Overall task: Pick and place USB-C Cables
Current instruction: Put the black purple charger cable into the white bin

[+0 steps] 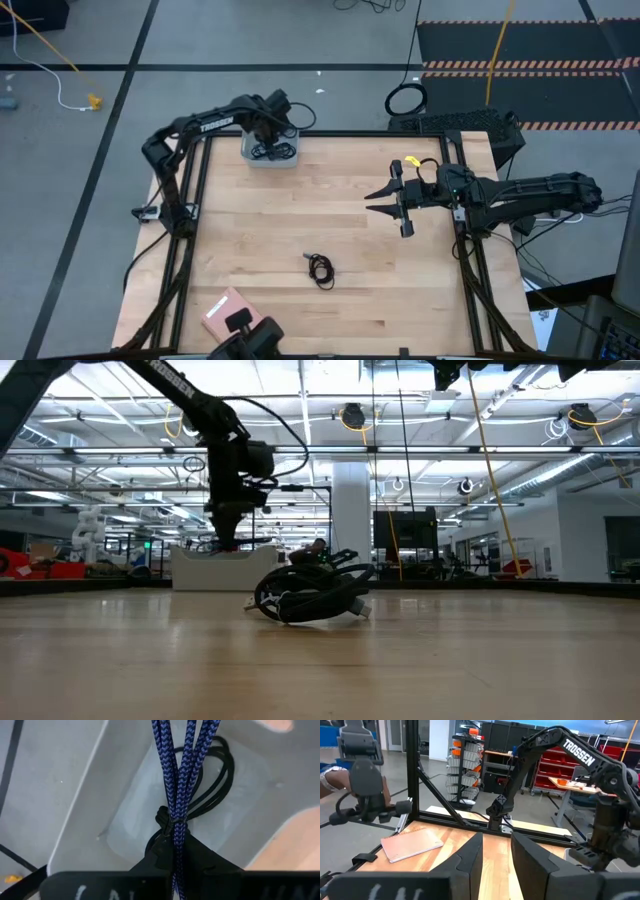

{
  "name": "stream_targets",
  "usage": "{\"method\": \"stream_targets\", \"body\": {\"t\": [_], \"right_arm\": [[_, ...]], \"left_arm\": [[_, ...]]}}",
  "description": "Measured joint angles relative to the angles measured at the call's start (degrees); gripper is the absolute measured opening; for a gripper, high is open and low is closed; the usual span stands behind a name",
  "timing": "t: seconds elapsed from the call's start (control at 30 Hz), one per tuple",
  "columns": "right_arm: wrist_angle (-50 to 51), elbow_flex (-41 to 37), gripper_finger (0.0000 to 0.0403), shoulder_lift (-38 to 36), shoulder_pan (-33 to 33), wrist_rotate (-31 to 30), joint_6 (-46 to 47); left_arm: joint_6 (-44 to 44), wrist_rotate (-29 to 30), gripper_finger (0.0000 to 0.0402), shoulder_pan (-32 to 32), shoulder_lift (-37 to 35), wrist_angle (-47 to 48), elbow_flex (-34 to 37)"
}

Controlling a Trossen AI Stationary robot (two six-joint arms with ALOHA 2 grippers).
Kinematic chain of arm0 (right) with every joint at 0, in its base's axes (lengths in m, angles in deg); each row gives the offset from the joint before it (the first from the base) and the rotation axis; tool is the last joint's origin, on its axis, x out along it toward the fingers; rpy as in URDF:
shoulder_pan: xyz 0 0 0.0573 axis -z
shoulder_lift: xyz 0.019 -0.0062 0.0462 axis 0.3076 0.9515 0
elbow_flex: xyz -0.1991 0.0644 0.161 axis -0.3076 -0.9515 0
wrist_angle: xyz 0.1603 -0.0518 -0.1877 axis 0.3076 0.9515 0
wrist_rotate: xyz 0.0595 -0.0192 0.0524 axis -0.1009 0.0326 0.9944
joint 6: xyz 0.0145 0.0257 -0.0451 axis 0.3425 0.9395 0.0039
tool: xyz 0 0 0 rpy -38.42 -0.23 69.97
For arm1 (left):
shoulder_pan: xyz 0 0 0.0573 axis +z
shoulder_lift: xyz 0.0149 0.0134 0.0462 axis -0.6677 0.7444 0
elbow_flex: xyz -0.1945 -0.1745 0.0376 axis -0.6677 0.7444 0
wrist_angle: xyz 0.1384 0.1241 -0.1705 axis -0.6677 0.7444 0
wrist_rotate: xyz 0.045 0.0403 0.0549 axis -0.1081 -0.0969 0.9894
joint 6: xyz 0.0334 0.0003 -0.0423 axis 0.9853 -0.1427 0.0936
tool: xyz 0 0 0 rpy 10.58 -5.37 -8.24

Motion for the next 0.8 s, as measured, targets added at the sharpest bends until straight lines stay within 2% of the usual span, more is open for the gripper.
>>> {"method": "stream_targets", "body": {"t": [0.47,0.8], "right_arm": [[0.37,0.00,0.0093,0.00,0.00,0.00,0.41],[0.40,0.00,0.0093,0.02,0.00,0.00,0.43]], "left_arm": [[0.49,0.44,0.0017,0.10,5.00,-3.67,0.04],[-4.98,0.47,0.0029,0.20,5.14,-3.84,0.04]]}}
